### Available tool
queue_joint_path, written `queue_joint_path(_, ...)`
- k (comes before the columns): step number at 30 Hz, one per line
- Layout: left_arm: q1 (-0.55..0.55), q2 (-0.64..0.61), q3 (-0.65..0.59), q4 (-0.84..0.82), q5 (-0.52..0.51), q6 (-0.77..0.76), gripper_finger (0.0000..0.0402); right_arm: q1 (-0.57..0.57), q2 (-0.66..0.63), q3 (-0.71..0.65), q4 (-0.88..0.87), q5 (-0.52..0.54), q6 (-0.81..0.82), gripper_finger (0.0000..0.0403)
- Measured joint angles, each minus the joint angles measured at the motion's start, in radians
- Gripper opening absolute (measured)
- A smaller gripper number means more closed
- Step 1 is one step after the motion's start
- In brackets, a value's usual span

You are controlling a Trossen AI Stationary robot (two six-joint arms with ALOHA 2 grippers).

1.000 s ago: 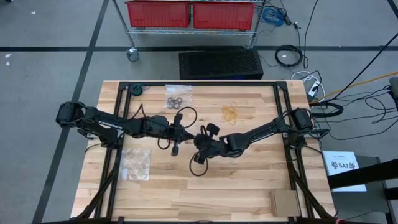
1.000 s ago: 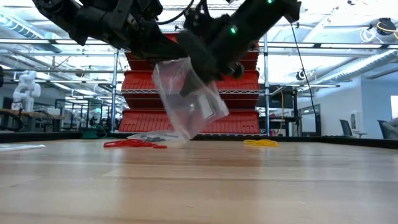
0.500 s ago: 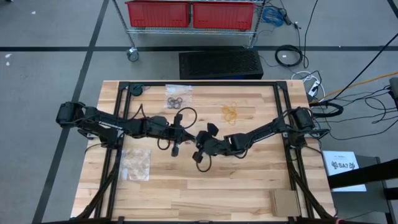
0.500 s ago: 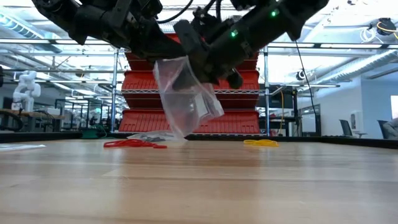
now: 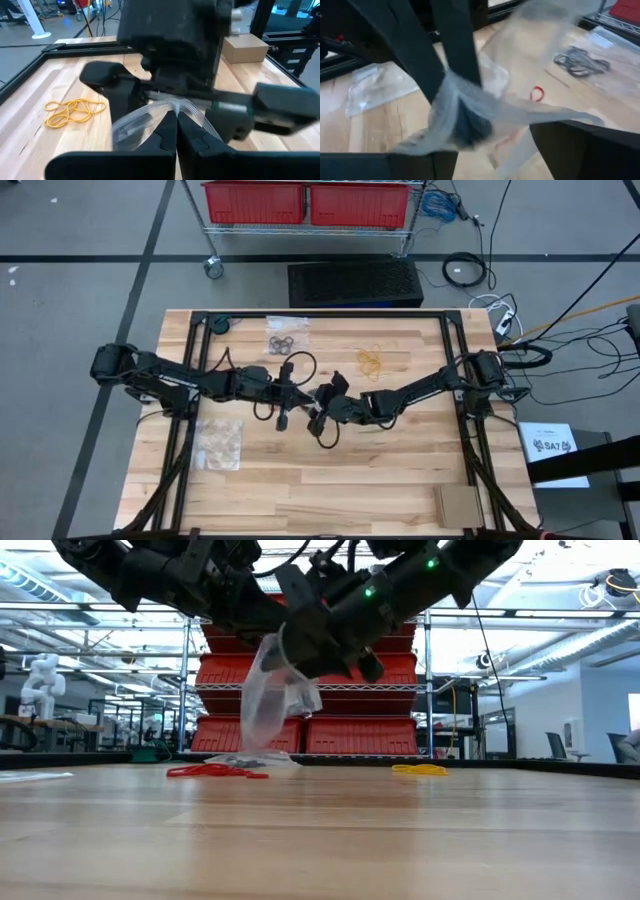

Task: Sort rubber bands
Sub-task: Open the bottom right transparent zip bag

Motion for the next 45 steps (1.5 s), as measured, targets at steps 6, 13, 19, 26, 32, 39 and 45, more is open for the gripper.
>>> queue_joint_path(6, 0.000, 0.000, 0.000, -0.001, -0.019, 0.000, 0.0002, 0.000, -0.114, 0.000, -0.265, 0.048, 0.048, 0.0242)
queue_joint_path(13, 0.000, 0.000, 0.000, 0.005, -0.019, -0.002, 0.0002, 0.013, -0.195, 0.001, -0.417, 0.052, 0.087, 0.0242)
queue_joint_path(19, -0.020, 0.000, 0.000, 0.038, -0.019, -0.002, 0.0002, 0.021, -0.188, 0.001, -0.354, -0.026, -0.055, 0.0242)
queue_joint_path(26, -0.031, 0.000, 0.000, 0.060, -0.019, -0.002, 0.0002, 0.025, -0.166, 0.001, -0.231, -0.101, -0.182, 0.0239)
queue_joint_path(32, -0.030, 0.000, 0.000, 0.064, -0.035, -0.002, 0.0002, 0.022, -0.108, 0.000, -0.136, -0.137, -0.218, 0.0196)
queue_joint_path(39, -0.030, 0.000, -0.001, 0.061, -0.062, -0.002, 0.0002, 0.018, -0.083, 0.000, -0.070, -0.191, -0.218, 0.0107)
queue_joint_path(45, -0.031, -0.002, -0.001, 0.074, -0.074, -0.002, 0.0002, 0.019, -0.074, -0.003, 0.030, -0.099, -0.144, 0.0013)
